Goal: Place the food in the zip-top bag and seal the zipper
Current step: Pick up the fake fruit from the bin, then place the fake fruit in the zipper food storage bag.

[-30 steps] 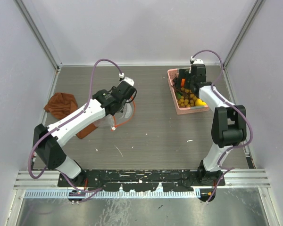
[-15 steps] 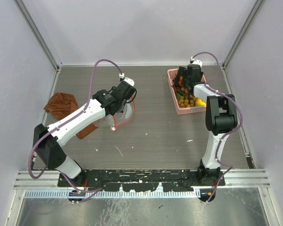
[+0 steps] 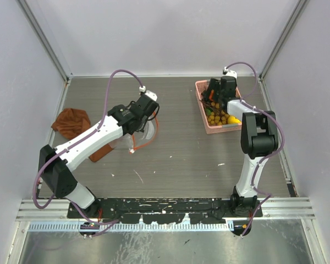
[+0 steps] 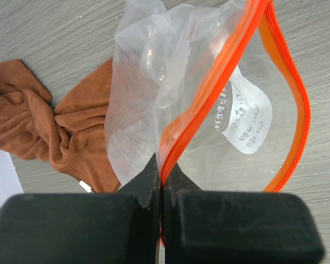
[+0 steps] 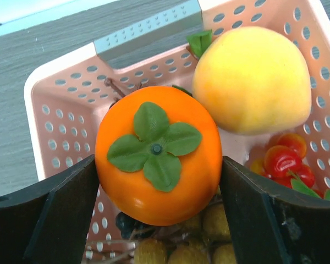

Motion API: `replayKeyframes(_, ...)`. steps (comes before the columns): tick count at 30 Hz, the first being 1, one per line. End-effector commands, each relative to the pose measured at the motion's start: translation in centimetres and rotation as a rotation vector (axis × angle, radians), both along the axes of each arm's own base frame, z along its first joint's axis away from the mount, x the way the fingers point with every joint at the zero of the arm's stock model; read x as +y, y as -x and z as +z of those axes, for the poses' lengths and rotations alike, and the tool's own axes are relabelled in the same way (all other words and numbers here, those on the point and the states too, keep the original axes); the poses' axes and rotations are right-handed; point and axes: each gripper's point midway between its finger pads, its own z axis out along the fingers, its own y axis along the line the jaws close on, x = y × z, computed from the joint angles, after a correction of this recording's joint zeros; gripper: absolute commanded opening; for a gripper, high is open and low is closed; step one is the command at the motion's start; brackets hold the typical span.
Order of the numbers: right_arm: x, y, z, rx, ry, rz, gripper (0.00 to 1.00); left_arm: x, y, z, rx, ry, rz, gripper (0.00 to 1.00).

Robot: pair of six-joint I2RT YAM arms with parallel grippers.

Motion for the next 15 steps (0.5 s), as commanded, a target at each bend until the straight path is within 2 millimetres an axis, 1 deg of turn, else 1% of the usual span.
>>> replayKeyframes(1,0.1,0.5,7.3,-0.159,0.012,0.039,0.62,0.0,0.0,2.5,-0.052,0.051,-0.014,0.0)
replayKeyframes(4,0.6,2.1,8.3,-0.165,0.007,0.075,0.6,-0.1,0.1,2.5,-0.05,0.062,-0.019,0.0)
replayKeyframes(9,2.0,5.0,10.2,-0.181,-0.018,0.147,0.58,-0.2,0.1,2.6,-0.048,0.068,-0.023,0.0)
replayKeyframes(11,2.7,6.5,11.3,-0.197,-0.029,0.173,0.57,-0.2,0.2,2.6,-0.048,0.067,-0.024,0.0)
replayKeyframes(15,4.1,9.7,12.1,-0.209,-0.058,0.217,0.57,-0.3,0.2,2.7,-0.049,0.074,-0.026,0.0)
